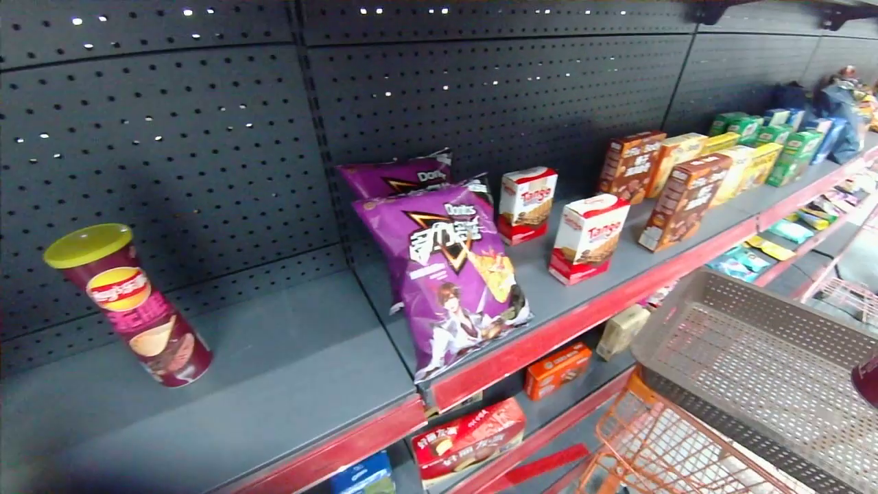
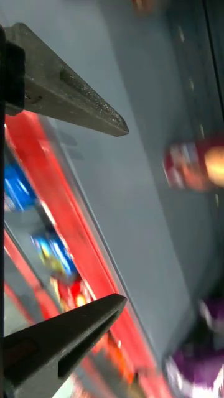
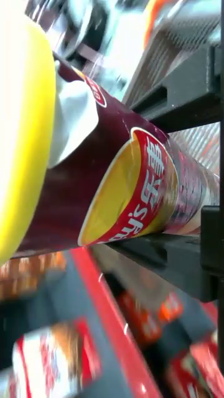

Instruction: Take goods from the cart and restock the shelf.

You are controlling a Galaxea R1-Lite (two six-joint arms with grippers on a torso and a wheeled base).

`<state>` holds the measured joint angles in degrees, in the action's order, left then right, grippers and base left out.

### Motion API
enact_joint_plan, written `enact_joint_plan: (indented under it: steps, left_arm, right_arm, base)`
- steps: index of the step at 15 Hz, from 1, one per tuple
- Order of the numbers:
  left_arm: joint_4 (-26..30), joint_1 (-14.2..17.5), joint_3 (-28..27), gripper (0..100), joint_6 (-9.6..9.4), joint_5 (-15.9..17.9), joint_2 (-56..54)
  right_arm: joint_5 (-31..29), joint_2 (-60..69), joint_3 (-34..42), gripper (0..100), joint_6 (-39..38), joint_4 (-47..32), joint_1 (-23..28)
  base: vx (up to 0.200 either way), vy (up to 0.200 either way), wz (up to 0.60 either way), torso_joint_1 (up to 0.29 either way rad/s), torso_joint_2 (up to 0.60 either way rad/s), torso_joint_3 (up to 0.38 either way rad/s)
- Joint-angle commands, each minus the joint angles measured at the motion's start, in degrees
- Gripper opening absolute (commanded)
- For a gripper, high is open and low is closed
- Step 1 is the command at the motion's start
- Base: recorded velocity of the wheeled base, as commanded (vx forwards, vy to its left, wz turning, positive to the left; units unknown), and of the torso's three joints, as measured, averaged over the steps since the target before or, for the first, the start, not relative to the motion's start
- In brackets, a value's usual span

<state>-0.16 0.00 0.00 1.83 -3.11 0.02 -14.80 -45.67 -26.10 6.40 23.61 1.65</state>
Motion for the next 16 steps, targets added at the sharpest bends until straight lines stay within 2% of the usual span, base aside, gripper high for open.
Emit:
enact_joint_plan:
  steps: [1, 8, 11, 14, 16]
  left_arm:
    - [-0.02, 0.00, 0.00, 100, 0.02, -0.06, -0.02]
    - [0.07, 0.00, 0.00, 100, 0.02, -0.06, -0.02]
    - [0.07, 0.00, 0.00, 100, 0.02, -0.06, -0.02]
    - [-0.02, 0.00, 0.00, 100, 0.02, -0.06, -0.02]
    - [-0.02, 0.00, -0.09, 100, 0.02, -0.06, -0.02]
  right_arm:
    - [0.47, -0.21, 0.00, 0, 0.02, 0.03, 0.02]
    - [1.00, -0.30, -0.09, 0, -0.07, 0.21, 0.11]
    - [1.79, 0.93, -0.09, 0, -1.48, 0.38, 0.38]
    - [7.94, 5.76, 0.08, 0, -1.13, -0.94, 0.38]
    - [11.55, 7.96, -2.55, 0, -1.04, -5.07, 0.20]
  base:
    - [0.000, 0.000, 0.60, -0.002, 0.00, 0.002]
    - [0.000, 0.000, 0.60, 0.002, 0.00, 0.003]
    - [0.000, 0.000, 0.00, 0.000, 0.00, 0.000]
    - [0.000, 0.000, 0.00, 0.000, 0.00, 0.000]
    - [0.000, 0.000, 0.00, 0.000, 0.00, 0.000]
